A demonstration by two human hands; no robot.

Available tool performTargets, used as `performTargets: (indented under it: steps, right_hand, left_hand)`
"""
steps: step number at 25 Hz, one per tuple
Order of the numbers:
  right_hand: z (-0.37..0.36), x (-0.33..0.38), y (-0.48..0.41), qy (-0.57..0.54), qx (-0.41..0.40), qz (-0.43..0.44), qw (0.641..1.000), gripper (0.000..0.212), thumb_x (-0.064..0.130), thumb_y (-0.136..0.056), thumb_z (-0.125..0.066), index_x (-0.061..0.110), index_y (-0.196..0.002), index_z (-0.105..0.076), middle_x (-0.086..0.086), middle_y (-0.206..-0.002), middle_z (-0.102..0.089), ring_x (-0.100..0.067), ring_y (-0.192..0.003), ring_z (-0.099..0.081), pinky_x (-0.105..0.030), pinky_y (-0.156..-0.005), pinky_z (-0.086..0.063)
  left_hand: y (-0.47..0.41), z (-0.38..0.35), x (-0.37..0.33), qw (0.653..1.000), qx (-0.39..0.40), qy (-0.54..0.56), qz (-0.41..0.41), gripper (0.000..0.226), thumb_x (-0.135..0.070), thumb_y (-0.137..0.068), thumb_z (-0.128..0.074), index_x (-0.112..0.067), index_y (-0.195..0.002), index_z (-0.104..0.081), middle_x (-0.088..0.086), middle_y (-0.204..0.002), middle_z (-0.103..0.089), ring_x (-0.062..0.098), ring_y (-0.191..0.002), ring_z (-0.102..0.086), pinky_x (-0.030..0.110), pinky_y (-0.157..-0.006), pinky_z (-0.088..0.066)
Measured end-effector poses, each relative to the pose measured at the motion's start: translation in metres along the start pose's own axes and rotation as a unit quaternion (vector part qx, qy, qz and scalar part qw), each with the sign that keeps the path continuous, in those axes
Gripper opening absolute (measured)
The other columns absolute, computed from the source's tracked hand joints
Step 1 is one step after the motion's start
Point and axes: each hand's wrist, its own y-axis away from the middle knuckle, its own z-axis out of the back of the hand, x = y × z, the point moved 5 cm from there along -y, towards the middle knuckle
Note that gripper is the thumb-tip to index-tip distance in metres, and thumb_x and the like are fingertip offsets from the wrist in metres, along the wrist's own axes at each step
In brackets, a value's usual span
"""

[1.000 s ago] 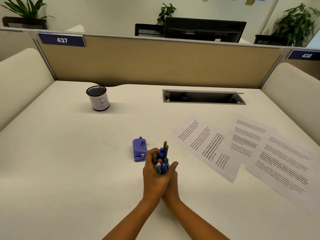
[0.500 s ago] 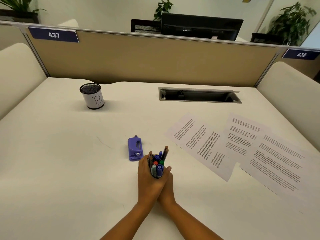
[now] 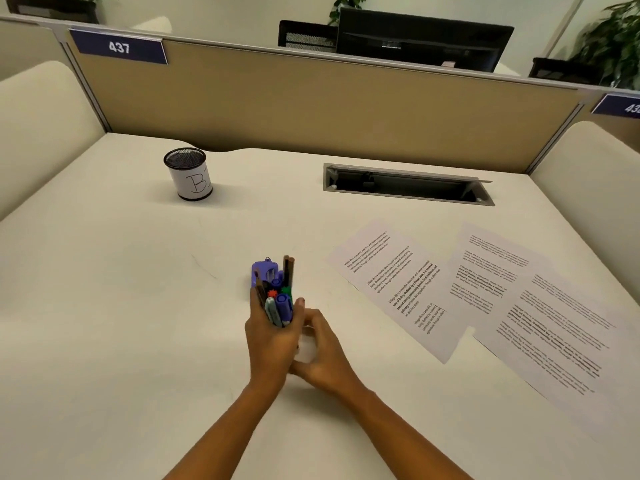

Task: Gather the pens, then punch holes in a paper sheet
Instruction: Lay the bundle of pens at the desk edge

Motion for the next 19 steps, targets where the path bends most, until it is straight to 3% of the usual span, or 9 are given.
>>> performTargets:
  steps: [2, 4, 8, 10, 14, 19]
  right_hand:
    - [0.019, -0.007, -0.002, 0.026, 0.003, 0.0, 1.0, 0.076, 0.038, -0.062, -0.083, 0.029, -0.125, -0.042, 0.01, -0.124, -0.052, 0.0, -0.109, -0.05, -0.015, -0.093, -0.041]
    - [0.039, -0.007, -0.006, 0.034, -0.053, 0.022, 0.998, 0.067, 0.045, -0.068, -0.078, 0.028, -0.123, -0.042, 0.013, -0.125, -0.051, 0.001, -0.116, -0.048, -0.009, -0.093, -0.038]
    - [0.056, 0.002, -0.021, 0.142, -0.116, 0.077, 0.98, 0.052, 0.054, -0.084, -0.054, 0.03, -0.128, -0.041, 0.014, -0.132, -0.044, 0.004, -0.125, -0.036, -0.015, -0.1, -0.032]
    - [0.053, 0.002, -0.036, 0.227, -0.124, 0.089, 0.962, 0.058, 0.053, -0.09, -0.045, 0.023, -0.138, -0.035, 0.007, -0.146, -0.035, -0.006, -0.139, -0.023, -0.026, -0.113, -0.023]
    - [0.039, -0.003, -0.067, 0.332, -0.137, 0.085, 0.929, 0.064, 0.047, -0.096, -0.036, 0.013, -0.148, -0.021, 0.001, -0.158, -0.016, -0.011, -0.146, -0.002, -0.024, -0.117, 0.001]
    - [0.025, -0.017, -0.099, 0.409, -0.155, 0.04, 0.898, 0.067, 0.044, -0.096, -0.037, 0.006, -0.148, -0.017, -0.007, -0.158, -0.013, -0.019, -0.147, -0.003, -0.03, -0.119, 0.001]
  left_hand:
    - [-0.013, 0.021, -0.003, 0.998, -0.056, 0.022, 0.027, 0.048, -0.023, -0.081, -0.072, -0.042, -0.112, -0.04, -0.034, -0.089, -0.058, -0.013, -0.085, -0.06, 0.003, -0.064, -0.047]
    - [-0.026, 0.04, -0.004, 0.993, -0.115, 0.01, 0.022, 0.044, -0.022, -0.081, -0.071, -0.034, -0.111, -0.041, -0.026, -0.088, -0.057, -0.013, -0.082, -0.059, 0.006, -0.065, -0.045]
    - [-0.032, 0.072, -0.004, 0.983, -0.174, -0.066, -0.003, 0.051, -0.02, -0.08, -0.069, -0.022, -0.122, -0.039, -0.006, -0.096, -0.059, 0.005, -0.073, -0.061, 0.009, -0.066, -0.046]
    - [-0.039, 0.088, 0.002, 0.976, -0.167, -0.137, -0.014, 0.054, -0.02, -0.081, -0.07, -0.023, -0.124, -0.037, -0.002, -0.098, -0.062, 0.013, -0.074, -0.058, 0.024, -0.068, -0.049]
    - [-0.063, 0.129, 0.029, 0.947, -0.116, -0.298, 0.024, 0.056, -0.031, -0.083, -0.067, -0.027, -0.128, -0.035, 0.007, -0.105, -0.068, 0.033, -0.084, -0.064, 0.034, -0.065, -0.042]
    - [-0.11, 0.204, 0.076, 0.917, -0.042, -0.387, 0.085, 0.064, -0.043, -0.078, -0.071, -0.029, -0.13, -0.035, 0.006, -0.109, -0.065, 0.034, -0.09, -0.061, 0.034, -0.067, -0.04]
